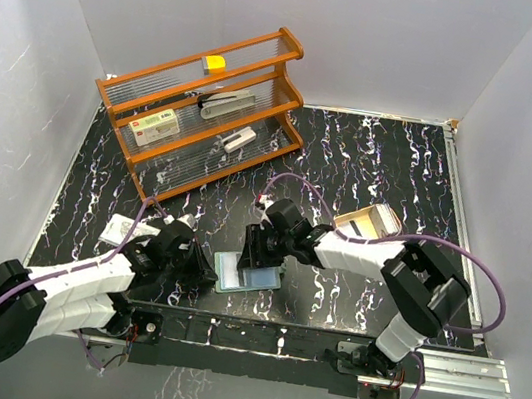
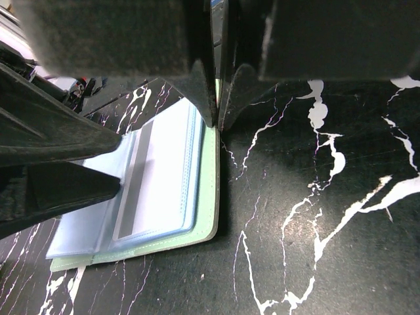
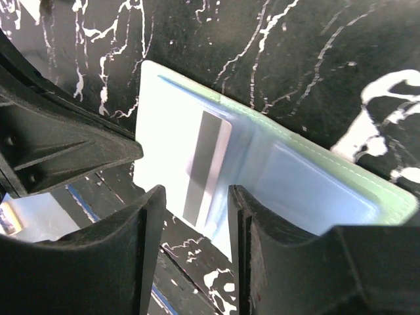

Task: Put the credit cards into the card holder
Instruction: Insert the credit card into the card holder, then pick up the credit card from the storage box.

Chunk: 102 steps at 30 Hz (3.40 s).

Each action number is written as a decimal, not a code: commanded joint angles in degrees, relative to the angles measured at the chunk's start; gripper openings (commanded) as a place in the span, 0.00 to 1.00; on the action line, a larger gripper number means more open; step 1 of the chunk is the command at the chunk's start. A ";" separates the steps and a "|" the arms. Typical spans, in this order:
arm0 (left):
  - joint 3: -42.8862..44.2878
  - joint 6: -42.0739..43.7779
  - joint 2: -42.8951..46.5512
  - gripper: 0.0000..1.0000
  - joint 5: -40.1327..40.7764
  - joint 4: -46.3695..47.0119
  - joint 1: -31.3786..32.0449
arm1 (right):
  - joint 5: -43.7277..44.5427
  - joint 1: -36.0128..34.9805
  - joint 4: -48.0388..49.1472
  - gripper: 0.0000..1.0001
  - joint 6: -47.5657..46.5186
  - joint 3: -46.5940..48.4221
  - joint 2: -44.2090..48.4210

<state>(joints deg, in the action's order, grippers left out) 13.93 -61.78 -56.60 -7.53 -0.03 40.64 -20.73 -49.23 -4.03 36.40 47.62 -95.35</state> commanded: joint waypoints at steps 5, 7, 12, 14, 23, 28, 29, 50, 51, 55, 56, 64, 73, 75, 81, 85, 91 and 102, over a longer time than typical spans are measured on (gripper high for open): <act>4.16 3.77 -3.19 0.00 -0.32 -2.29 -0.01 | 8.02 1.57 -15.59 0.51 -12.79 9.00 5.82; 4.28 4.67 -4.16 0.00 -1.30 -1.67 0.05 | 11.06 2.53 -19.12 0.51 -15.69 11.49 6.17; 5.32 5.95 -7.10 0.00 -3.15 0.39 0.05 | 15.71 6.16 -25.35 0.55 -21.81 17.42 5.83; 5.75 6.12 -8.00 0.00 -3.85 1.14 0.05 | 18.82 7.89 -28.91 0.57 -23.49 19.75 4.99; 5.71 6.04 -8.01 0.00 -1.45 -0.66 -0.07 | 35.77 14.42 -37.50 0.64 -29.54 23.31 4.98; 7.20 6.40 -7.13 0.00 1.21 -4.18 -0.06 | 45.74 17.09 -40.89 0.65 -29.14 24.16 4.08; 7.57 6.41 -6.88 0.00 1.81 -5.05 -0.11 | 47.93 17.26 -41.48 0.65 -29.42 24.19 3.61; 11.31 13.61 -2.25 0.54 -4.33 -8.42 -0.12 | 65.80 28.17 -44.80 0.71 -29.87 26.51 -6.87; 10.96 13.55 -1.95 0.54 -4.38 -8.33 -0.11 | 66.15 28.33 -44.69 0.71 -30.08 26.67 -7.47; 9.72 12.69 -0.73 0.55 -4.42 -7.46 -0.13 | 66.60 29.89 -44.01 0.70 -30.76 26.76 -9.47; 9.48 12.47 -0.42 0.56 -4.36 -7.18 -0.10 | 66.43 30.16 -43.81 0.69 -31.00 26.73 -9.81; 9.33 11.86 0.75 0.57 -3.04 -8.13 -0.10 | 68.18 31.08 -42.62 0.65 -32.46 26.67 -11.37; 9.24 12.01 0.68 0.59 -2.38 -8.70 -0.13 | 68.05 31.65 -41.98 0.52 -33.19 26.64 -10.87; 9.18 12.07 0.41 0.59 -2.49 -8.77 -0.13 | 67.75 31.74 -42.02 0.49 -33.25 26.83 -10.76; 8.81 11.86 0.91 0.59 -2.42 -8.58 -0.12 | 67.07 31.76 -42.29 0.42 -33.37 26.98 -10.17; 8.82 11.77 0.95 0.59 -2.48 -8.73 -0.11 | 66.74 31.74 -42.41 0.37 -33.34 27.13 -10.12; 8.74 11.68 1.39 0.60 -2.48 -9.11 -0.10 | 66.55 31.74 -42.97 0.32 -33.19 28.10 -9.77; 8.51 10.90 2.48 0.60 -2.45 -9.64 -0.11 | 65.12 31.70 -43.73 0.18 -33.20 28.72 -8.83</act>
<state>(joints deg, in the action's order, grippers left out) 23.14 -50.26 -55.92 -10.04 -8.34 40.62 43.29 -17.89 -48.21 3.03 73.71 -106.34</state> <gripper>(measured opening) 0.599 0.211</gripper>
